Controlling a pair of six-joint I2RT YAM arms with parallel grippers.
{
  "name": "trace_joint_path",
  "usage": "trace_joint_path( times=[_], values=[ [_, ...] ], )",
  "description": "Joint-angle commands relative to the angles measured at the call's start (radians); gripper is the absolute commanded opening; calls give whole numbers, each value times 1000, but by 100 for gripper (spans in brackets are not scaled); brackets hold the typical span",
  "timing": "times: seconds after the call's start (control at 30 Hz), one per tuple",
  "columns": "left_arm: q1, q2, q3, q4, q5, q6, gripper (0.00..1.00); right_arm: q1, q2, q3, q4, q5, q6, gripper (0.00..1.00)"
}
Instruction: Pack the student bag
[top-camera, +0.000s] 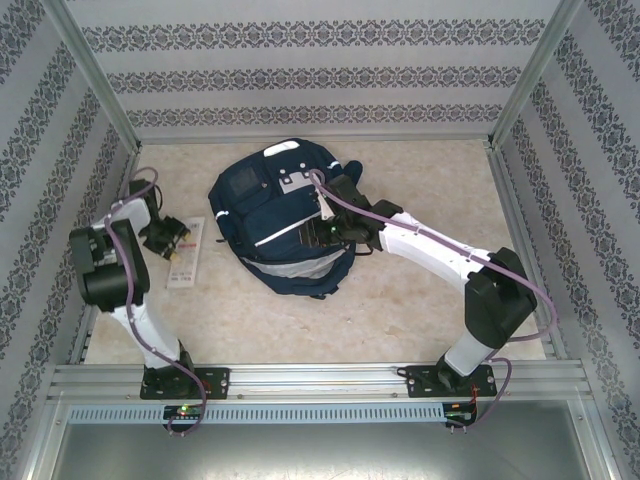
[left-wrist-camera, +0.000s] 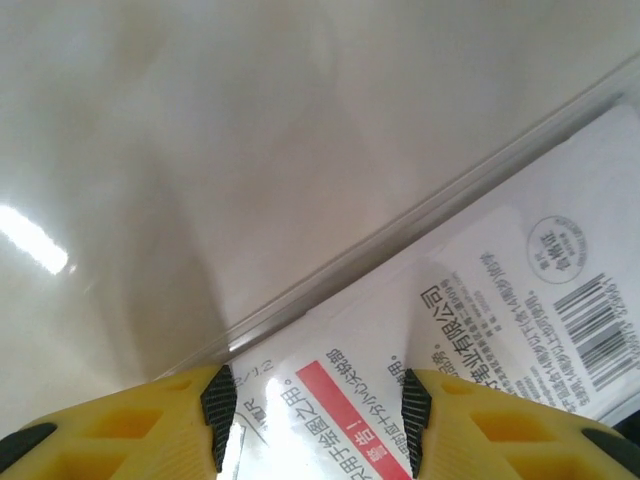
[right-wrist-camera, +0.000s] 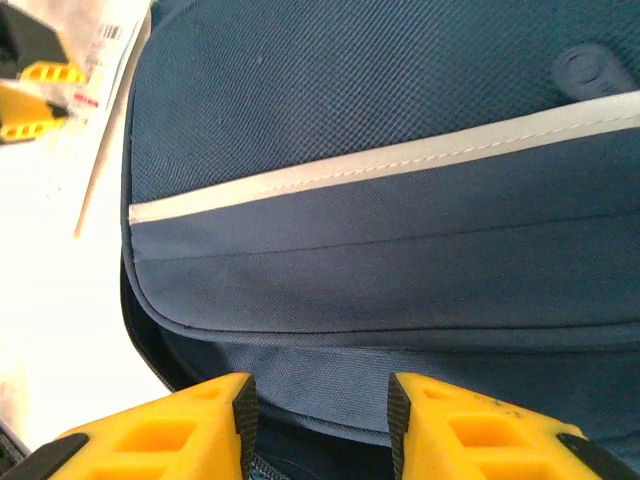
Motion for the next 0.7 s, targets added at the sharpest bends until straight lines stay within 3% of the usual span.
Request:
trace_joint_path(
  times=[0.0,0.17,0.27,0.33,0.53,0.67],
  values=[
    [-55,-142,-208,-2,8,-120,51,17,20,37,35,-55,-37,42],
    [-200,-457,-491,36,-3,-318,51,40,35,65,43,-101,-54,42],
    [-312,-637,-596,46,-6,-448,52,65,42,73,56,-115,-43,42],
    [-337,-727,-627,31,4,-475,53,86,52,76,68,-126,-24,42],
    [-337,-886,-584,-114,-76,-389,52,188,118,116,103,-112,26,43],
    [-337,-831,-576,-125,-89,-330,39,243,205,168,138,-120,87,43]
  ],
)
